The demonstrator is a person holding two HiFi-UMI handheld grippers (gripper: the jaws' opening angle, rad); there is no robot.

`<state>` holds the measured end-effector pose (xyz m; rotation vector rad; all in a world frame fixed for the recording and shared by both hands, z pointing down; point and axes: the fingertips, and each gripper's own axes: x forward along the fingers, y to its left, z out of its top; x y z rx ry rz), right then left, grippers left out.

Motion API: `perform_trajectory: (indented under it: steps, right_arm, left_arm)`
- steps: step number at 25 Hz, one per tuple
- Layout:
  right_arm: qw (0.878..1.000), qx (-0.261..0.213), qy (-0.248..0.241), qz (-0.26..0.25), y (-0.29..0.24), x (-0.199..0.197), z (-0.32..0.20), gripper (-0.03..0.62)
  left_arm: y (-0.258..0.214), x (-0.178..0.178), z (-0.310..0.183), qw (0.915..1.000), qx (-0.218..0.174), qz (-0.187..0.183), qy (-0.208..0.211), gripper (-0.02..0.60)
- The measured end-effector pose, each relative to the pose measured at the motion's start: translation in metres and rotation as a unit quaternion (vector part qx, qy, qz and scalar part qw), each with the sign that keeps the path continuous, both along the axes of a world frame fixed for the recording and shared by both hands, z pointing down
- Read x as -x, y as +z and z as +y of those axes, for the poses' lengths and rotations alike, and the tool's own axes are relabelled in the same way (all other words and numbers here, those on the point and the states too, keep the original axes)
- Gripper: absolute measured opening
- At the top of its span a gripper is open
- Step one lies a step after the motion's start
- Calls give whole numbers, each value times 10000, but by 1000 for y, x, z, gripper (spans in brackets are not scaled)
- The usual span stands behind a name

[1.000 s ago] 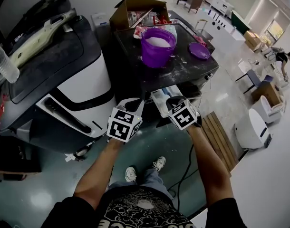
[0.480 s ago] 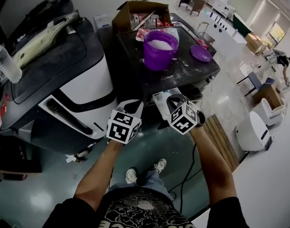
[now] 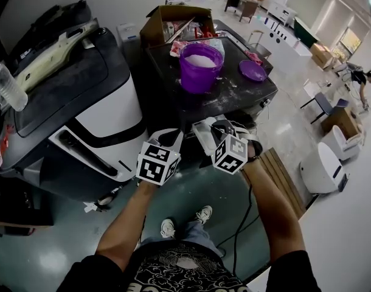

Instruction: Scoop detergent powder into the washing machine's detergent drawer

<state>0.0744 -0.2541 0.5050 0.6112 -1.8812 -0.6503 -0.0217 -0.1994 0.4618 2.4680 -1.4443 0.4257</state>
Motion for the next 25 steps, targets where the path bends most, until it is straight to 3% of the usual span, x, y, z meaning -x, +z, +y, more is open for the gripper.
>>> perform_trajectory:
  steps: [4,8,15,25]
  right_arm:
    - [9995,70,168,-253,-6,-1,-2,29]
    - [9914,406,722,-1013,-13,-7,-3,29]
    - [9592,847,1619,-2158,-31,-25,2,29]
    - [9051,890,2532,-3297,-62,-63,17,31]
  left_arm:
    - [-3,0,-1,10000,-27,13,-6,0]
    - [-4,-2,-2,10000,-32,41,15,0]
    - [-17,-13,-5,9997,-117,68,183,0]
    - [-37,-29,-6,9986,-153,108,504,1]
